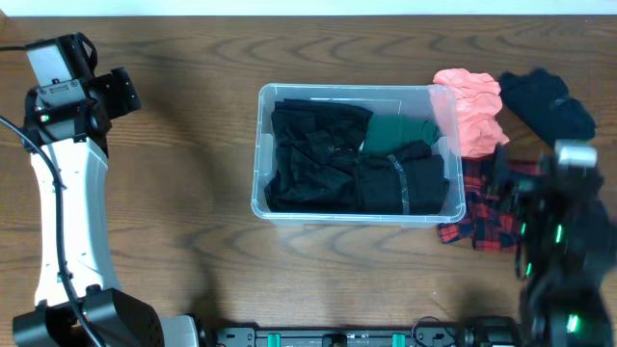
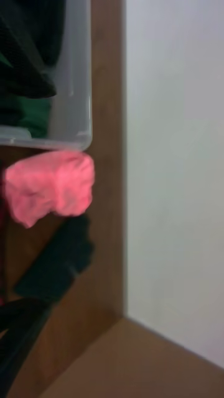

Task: Pack container
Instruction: 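Move the right gripper up to the pink shirt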

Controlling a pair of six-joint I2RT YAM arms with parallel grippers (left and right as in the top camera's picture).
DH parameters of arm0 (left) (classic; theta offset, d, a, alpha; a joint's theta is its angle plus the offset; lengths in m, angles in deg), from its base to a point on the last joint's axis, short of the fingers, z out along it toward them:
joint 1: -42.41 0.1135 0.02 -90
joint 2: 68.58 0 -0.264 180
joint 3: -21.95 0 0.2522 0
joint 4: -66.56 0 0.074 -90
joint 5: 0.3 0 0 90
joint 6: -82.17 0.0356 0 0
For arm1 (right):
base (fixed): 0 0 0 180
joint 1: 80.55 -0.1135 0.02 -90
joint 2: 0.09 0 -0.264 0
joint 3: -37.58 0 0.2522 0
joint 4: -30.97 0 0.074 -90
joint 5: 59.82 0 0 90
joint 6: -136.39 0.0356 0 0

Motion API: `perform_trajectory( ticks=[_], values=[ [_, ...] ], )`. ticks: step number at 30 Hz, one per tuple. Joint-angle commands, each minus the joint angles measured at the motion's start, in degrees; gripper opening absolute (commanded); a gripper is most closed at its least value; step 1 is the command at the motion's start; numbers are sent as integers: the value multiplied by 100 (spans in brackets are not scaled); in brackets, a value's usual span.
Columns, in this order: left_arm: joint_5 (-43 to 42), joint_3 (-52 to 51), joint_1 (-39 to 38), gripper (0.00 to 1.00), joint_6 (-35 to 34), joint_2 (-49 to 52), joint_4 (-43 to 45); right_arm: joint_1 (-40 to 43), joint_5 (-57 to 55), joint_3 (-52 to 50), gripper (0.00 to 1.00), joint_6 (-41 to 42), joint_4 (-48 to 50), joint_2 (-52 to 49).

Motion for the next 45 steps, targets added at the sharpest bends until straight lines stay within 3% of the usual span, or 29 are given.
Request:
perform_trajectory(
  ticks=[1, 5, 10, 30, 36, 45],
  values=[
    [50, 20, 13, 98, 9, 4, -2, 293, 507, 979, 99, 70, -616, -1331],
    [50, 20, 13, 98, 9, 4, -2, 564, 1001, 2448, 99, 70, -2083, -2855],
    [50, 20, 13, 98, 9, 4, -2, 612, 997, 3390, 99, 72, -2575, -3936],
    [50, 20, 13, 98, 9, 4, -2, 1255, 1067, 3410, 99, -190, -1161, -5766],
    [50, 20, 15, 98, 9, 4, -2, 1403, 1982, 3410, 99, -404, -645, -6439],
    [50, 20, 13, 98, 9, 4, -4, 1405, 1982, 3410, 99, -313, -107, -7471]
  ],
)
